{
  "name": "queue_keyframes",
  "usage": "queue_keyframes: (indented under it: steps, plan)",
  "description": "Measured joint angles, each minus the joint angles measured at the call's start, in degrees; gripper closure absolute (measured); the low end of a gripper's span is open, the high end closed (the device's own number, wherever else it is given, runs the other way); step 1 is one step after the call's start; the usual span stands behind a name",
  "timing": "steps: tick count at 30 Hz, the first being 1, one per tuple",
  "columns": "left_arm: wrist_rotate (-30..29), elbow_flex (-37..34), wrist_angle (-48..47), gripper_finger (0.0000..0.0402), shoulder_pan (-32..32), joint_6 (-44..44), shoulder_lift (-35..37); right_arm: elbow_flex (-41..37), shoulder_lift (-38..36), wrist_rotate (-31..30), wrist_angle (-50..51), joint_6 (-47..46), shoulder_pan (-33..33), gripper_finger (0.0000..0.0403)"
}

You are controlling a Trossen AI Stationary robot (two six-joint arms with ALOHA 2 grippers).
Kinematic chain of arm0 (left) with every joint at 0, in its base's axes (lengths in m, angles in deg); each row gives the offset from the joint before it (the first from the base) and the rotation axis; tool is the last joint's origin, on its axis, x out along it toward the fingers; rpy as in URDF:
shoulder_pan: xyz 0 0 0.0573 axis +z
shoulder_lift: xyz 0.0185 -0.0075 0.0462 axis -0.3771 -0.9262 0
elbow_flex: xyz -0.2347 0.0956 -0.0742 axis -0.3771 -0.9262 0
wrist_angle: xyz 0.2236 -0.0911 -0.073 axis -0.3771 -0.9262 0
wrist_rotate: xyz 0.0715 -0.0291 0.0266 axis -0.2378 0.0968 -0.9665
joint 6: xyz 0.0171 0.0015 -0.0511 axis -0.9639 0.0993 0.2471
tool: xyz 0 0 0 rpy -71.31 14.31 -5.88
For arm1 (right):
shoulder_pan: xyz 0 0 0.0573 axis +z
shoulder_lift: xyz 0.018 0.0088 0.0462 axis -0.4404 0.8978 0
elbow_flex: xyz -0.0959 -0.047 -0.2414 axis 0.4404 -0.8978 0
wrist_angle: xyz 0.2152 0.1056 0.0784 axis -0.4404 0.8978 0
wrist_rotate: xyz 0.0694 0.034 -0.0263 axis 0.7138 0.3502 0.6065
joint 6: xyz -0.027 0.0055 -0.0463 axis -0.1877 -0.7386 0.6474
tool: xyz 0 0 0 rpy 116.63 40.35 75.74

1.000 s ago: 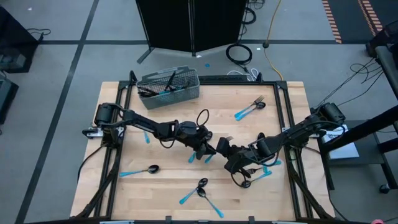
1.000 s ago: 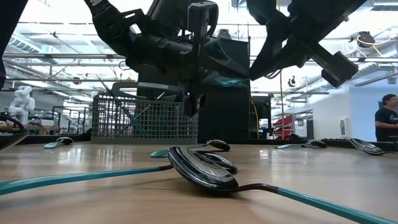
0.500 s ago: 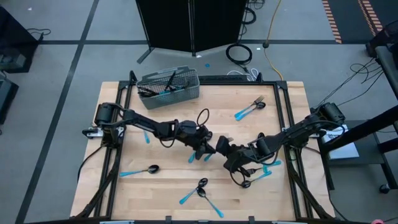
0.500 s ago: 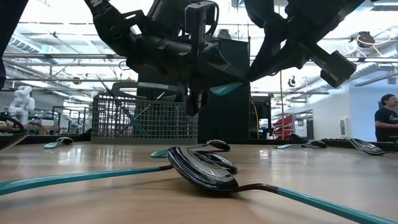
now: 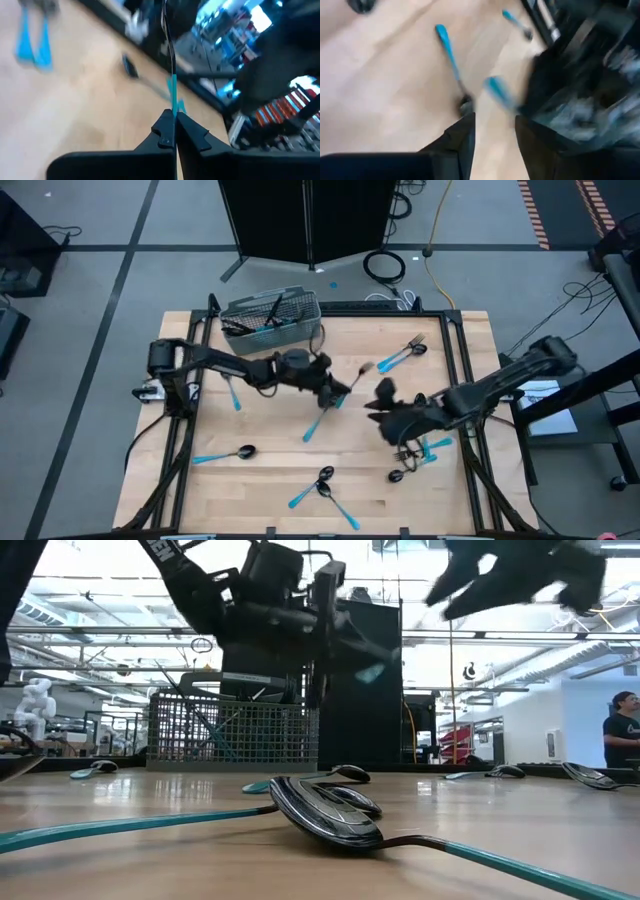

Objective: Sort silverware
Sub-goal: Put the blue fork into the silverware basket

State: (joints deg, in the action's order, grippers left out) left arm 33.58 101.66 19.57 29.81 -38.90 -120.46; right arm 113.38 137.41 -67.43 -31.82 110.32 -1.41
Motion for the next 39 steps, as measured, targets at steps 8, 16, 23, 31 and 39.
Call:
queue_keyframes:
  steps: [8, 16, 23, 31, 39]
  plan:
    - [-20.88, 0.07, -10.98, 0.0401, 5.02, -17.66, 15.04, -5.31, -10.01, 12.41, 8.94, -29.23, 0.83, 0.0288]
    - [-54.09, -1.86, -16.05, 0.0402, 5.98, -30.74, 18.76, -17.39, -10.83, 12.68, 1.32, -34.63, 1.68, 0.0311]
    - [-53.92, -2.8, -10.46, 0.0402, 6.66, -32.57, 19.3, -19.43, -10.81, 12.81, 1.5, -38.01, 2.07, 0.0316]
    - [-49.34, -2.73, -2.76, 0.0402, 8.27, -32.83, 19.67, -19.43, -10.85, 12.45, 0.94, -35.95, 2.0, 0.0316]
    - [-48.59, -5.74, 0.92, 0.0402, 10.97, -32.15, 21.16, -19.45, -10.85, 12.06, -1.83, -31.8, 2.0, 0.0316]
